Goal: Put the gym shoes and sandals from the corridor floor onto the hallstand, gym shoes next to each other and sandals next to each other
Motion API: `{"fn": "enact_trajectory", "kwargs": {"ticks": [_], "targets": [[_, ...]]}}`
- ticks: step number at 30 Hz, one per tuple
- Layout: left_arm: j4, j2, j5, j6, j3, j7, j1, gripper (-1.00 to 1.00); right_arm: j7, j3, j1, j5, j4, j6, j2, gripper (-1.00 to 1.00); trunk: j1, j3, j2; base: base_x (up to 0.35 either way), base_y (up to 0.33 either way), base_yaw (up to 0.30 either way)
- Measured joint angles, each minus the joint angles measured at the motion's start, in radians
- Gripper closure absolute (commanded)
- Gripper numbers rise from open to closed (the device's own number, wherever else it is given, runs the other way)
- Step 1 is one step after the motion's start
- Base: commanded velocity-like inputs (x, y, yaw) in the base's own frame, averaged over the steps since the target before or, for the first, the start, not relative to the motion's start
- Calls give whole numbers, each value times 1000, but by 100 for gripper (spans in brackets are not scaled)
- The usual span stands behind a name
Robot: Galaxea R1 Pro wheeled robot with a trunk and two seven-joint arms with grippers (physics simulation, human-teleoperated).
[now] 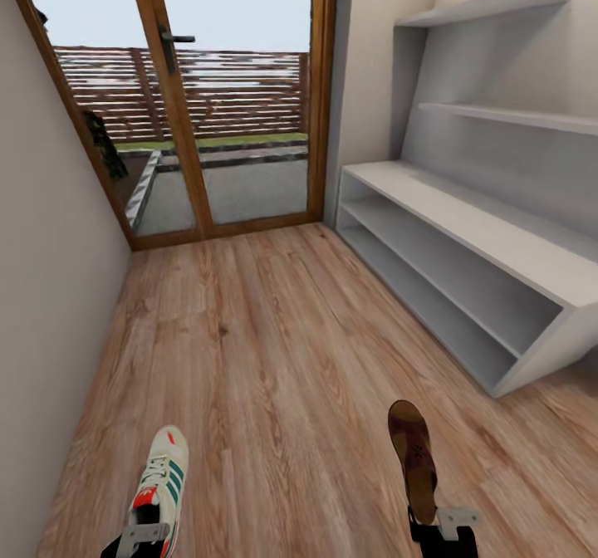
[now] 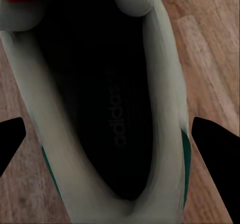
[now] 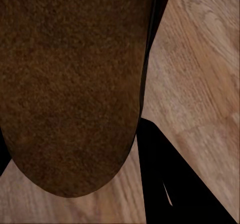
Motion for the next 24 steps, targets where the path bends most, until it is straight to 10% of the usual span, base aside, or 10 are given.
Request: {"fn": "enact_trajectory", "kwargs": {"ticks": [24], "targets": [[0,0,0,0,0,0,0,100,0,0,0,-1,0,0,0,100,0,0,0,331,101,-53]]}}
